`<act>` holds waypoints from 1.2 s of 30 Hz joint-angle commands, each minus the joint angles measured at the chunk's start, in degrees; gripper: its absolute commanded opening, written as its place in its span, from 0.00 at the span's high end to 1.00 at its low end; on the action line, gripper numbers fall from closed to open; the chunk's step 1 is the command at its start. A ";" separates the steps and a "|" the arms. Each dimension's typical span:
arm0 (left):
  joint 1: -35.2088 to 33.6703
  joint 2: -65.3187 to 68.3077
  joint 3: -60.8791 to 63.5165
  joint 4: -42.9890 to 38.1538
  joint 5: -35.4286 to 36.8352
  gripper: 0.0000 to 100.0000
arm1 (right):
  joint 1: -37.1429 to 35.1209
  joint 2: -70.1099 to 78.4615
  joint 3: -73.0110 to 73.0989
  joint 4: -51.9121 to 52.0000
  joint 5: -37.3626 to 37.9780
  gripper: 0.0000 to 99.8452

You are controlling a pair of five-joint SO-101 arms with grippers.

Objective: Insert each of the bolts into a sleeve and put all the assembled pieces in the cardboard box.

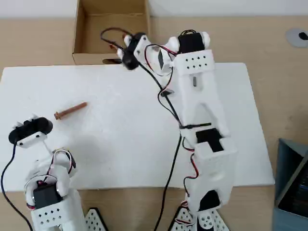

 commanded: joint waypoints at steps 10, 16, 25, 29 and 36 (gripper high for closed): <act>-0.44 -0.48 -0.26 -0.70 0.44 1.00 | 0.84 -4.09 7.69 -3.16 15.21 0.78; -0.44 -0.48 -0.26 -0.70 0.44 1.00 | 0.75 -3.74 11.91 -8.62 17.23 0.78; -0.44 -0.48 -0.26 -0.70 0.44 1.00 | 0.75 3.30 12.00 -15.74 19.25 0.78; -0.44 -0.48 -0.26 -0.70 0.44 1.00 | 0.75 5.93 12.00 -17.58 19.69 0.78; -0.44 -0.48 -0.26 -0.70 0.44 1.00 | 1.10 12.09 7.25 -18.90 19.96 0.78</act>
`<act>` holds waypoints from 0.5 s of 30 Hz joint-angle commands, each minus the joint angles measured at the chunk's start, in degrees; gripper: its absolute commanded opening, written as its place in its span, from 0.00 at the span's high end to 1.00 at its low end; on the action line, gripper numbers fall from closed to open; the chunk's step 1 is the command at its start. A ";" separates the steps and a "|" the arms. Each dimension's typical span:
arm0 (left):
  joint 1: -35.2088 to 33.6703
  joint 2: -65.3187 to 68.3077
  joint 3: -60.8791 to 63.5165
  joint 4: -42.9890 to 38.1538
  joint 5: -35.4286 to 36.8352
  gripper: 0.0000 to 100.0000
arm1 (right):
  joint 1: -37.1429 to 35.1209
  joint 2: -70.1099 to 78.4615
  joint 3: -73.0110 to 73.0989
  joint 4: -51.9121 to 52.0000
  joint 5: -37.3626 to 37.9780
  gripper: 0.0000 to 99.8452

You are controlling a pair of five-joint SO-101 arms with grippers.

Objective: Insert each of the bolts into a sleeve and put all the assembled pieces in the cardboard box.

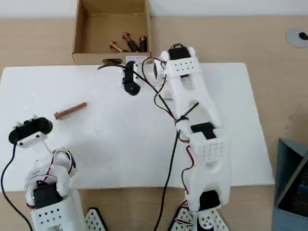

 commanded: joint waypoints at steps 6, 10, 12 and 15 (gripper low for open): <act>-0.44 -0.48 -0.26 -0.70 0.44 1.00 | 1.71 8.31 -11.82 0.09 0.79 0.78; -0.44 -0.48 -0.26 -0.70 0.44 1.00 | 2.07 12.26 -15.52 3.16 0.79 0.85; -0.44 -0.48 -0.26 -0.70 0.44 1.00 | 2.15 13.93 -17.27 4.57 0.79 0.89; -0.44 -0.48 -0.26 -0.70 0.44 1.00 | 2.15 15.87 -19.38 6.95 0.70 0.91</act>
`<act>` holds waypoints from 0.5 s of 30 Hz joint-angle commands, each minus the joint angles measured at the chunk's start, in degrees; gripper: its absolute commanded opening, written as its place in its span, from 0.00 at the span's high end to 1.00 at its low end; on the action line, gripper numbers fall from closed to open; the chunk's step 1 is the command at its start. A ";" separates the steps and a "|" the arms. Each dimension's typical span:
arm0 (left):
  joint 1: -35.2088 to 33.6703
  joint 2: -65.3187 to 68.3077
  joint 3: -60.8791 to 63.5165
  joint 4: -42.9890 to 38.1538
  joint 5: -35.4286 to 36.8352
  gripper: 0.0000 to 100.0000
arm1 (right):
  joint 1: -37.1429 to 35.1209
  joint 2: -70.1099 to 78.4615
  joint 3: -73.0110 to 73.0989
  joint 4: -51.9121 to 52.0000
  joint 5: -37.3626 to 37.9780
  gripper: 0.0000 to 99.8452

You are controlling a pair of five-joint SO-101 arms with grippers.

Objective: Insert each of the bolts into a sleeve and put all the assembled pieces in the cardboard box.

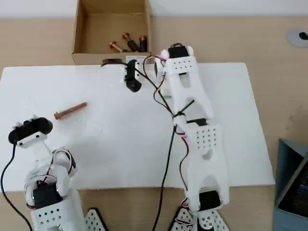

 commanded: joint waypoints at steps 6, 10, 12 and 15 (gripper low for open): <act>-0.44 -0.48 -0.26 -0.70 0.44 1.00 | 0.66 2.77 -4.79 5.63 0.18 0.96; -0.44 -0.48 -0.26 -0.70 0.44 1.00 | 0.66 2.77 -4.88 6.24 -2.11 0.96; -0.44 -0.48 -0.26 -0.70 0.44 1.00 | 0.66 2.77 -4.88 6.24 -3.16 0.96; -0.44 -0.48 -0.26 -0.70 0.44 1.00 | 0.57 2.51 -4.88 6.33 -4.84 0.96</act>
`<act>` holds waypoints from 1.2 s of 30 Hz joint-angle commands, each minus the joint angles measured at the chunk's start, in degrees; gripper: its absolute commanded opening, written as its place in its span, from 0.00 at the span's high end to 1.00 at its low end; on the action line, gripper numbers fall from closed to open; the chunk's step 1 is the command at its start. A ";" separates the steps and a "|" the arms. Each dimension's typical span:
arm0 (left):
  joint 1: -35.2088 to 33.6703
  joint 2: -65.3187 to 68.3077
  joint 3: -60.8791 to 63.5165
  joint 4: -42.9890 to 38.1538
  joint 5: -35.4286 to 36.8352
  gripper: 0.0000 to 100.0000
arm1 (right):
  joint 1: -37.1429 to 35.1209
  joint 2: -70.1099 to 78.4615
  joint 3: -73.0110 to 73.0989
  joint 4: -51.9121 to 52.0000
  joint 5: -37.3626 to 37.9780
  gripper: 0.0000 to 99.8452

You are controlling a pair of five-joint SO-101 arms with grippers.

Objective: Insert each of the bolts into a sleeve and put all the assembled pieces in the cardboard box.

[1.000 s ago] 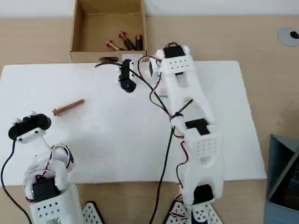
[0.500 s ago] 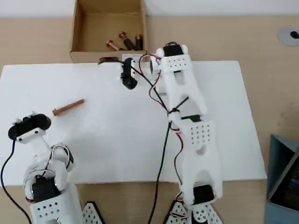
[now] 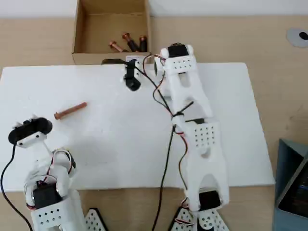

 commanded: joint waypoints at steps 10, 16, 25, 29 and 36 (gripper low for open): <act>-0.35 -0.48 -0.26 -0.70 0.44 1.00 | -0.22 -4.97 -11.65 10.55 -8.35 0.99; -0.18 -0.48 -0.26 -0.70 0.35 1.00 | -0.13 -12.53 -13.23 10.64 -13.45 0.99; -0.18 -0.48 -0.26 -0.70 0.35 1.00 | 0.84 -26.95 -11.82 10.64 -23.12 0.99; -0.44 -0.48 -0.26 -0.70 0.35 1.00 | 1.54 -36.62 -2.59 10.64 -26.73 0.99; -0.53 -0.04 -2.99 -0.62 0.09 1.00 | 1.80 -59.12 21.85 10.64 -34.11 0.99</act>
